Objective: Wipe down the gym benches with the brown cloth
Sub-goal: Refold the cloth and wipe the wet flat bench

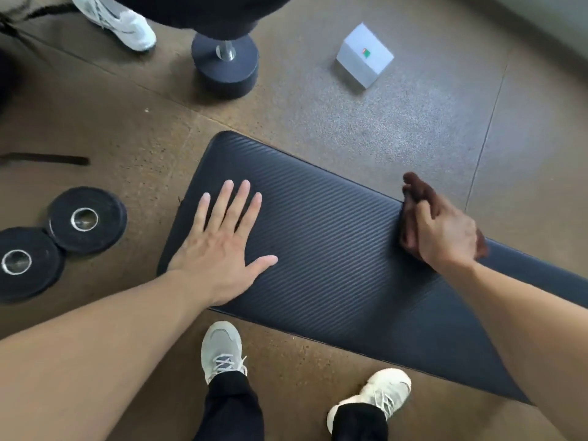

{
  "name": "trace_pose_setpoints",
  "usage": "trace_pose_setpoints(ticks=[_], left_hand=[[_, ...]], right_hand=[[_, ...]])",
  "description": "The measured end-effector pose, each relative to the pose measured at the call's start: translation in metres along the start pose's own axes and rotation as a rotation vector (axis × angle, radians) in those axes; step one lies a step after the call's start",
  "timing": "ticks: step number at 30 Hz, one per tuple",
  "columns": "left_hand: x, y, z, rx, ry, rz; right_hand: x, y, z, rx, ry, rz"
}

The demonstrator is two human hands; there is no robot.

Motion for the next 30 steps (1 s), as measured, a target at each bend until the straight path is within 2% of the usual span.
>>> trace_pose_setpoints(ticks=[4,9,11,15,17,20,24,27,30], left_hand=[[-0.003,0.003,0.005,0.101,0.004,-0.002],[-0.004,0.003,0.005,0.117,-0.001,0.016],[-0.002,0.004,0.003,0.055,-0.03,-0.029],[0.012,-0.002,-0.023,-0.251,-0.059,-0.212],[0.02,-0.021,-0.051,-0.288,-0.007,-0.213],[0.034,-0.053,-0.102,-0.255,0.055,-0.174],[0.054,-0.068,-0.146,-0.18,0.134,-0.151],[0.057,-0.067,-0.157,-0.165,0.125,-0.141],[0.067,-0.058,-0.154,-0.22,0.222,-0.156]], right_hand=[[0.023,0.004,-0.004,-0.068,-0.097,0.074],[0.114,-0.024,-0.004,0.005,0.03,0.066],[0.162,-0.034,-0.007,0.024,0.161,0.077],[0.252,-0.059,-0.019,0.043,0.412,0.122],[0.28,-0.074,-0.037,-0.008,0.579,0.133],[0.274,-0.094,-0.092,-0.038,0.841,0.094],[0.2,-0.123,-0.196,0.126,1.13,0.011],[0.181,-0.128,-0.204,0.131,1.193,-0.077],[0.217,-0.117,-0.146,0.046,1.097,-0.138]])
Point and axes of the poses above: each hand's wrist, its own z-axis towards the middle knuckle, its own y-axis out of the back of the hand, x = y × z, the point moved 4 cm from there along z, towards the middle knuckle, and after that the axes turned 3 degrees about -x, right-handed, at the moved point
